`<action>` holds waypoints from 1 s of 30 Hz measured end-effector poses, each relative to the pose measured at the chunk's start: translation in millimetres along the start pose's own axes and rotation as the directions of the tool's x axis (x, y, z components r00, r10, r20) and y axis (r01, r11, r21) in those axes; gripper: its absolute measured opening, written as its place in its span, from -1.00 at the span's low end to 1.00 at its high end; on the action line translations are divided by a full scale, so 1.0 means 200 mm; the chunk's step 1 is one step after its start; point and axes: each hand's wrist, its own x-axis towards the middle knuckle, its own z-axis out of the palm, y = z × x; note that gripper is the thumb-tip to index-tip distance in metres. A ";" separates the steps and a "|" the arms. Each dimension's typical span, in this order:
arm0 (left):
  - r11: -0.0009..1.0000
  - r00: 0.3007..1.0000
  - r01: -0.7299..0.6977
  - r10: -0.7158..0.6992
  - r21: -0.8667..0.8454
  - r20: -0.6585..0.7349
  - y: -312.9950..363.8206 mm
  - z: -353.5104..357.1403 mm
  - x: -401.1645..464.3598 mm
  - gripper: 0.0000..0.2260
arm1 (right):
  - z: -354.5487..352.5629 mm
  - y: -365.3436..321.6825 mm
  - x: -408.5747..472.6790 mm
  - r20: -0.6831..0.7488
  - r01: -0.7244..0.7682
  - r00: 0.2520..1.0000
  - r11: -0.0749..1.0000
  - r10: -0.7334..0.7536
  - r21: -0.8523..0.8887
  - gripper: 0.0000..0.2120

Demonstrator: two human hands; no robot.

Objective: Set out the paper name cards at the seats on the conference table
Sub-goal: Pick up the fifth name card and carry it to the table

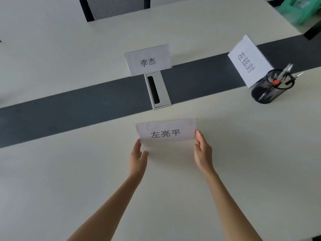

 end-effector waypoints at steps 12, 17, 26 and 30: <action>0.994 0.997 0.075 -0.073 -0.077 0.027 0.08 0.03 0.15 -0.44 | 0.05 -0.10 0.37 0.059 0.017 0.998 0.997 -0.013 -0.076 -0.47; 0.998 0.998 0.043 -0.041 -0.053 0.037 0.08 0.01 0.19 -0.43 | 0.04 -0.08 0.37 0.064 0.023 0.998 0.998 -0.019 -0.062 -0.50; 0.999 0.997 0.045 -0.046 0.015 0.058 0.05 -0.01 0.20 -0.42 | 0.05 -0.09 0.36 0.068 -0.005 0.998 0.999 0.008 -0.035 -0.47; 0.999 0.997 0.043 -0.045 0.026 0.068 0.07 -0.02 0.20 -0.44 | 0.05 -0.09 0.35 0.075 -0.003 0.997 0.999 0.007 -0.052 -0.45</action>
